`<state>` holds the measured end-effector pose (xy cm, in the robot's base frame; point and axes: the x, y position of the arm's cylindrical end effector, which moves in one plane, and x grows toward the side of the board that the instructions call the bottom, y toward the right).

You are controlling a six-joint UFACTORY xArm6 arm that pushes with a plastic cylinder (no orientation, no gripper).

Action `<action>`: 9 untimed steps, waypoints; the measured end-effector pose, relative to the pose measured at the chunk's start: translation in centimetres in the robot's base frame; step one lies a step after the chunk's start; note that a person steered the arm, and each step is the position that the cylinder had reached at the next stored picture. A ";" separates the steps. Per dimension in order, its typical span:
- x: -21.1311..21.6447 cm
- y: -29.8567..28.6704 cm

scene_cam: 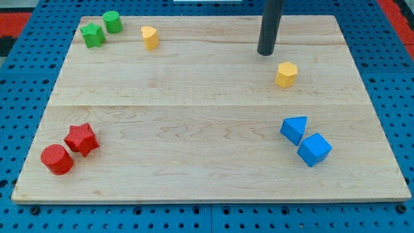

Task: Move the yellow blocks towards the blue blocks

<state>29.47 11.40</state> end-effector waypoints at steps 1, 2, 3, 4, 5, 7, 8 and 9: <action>0.8 2.4; 1.7 4.3; 3.5 4.0; 4.5 2.3; 9.6 3.3; 10.9 3.0; 4.9 -4.6; 3.5 -17.7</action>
<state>32.93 -6.29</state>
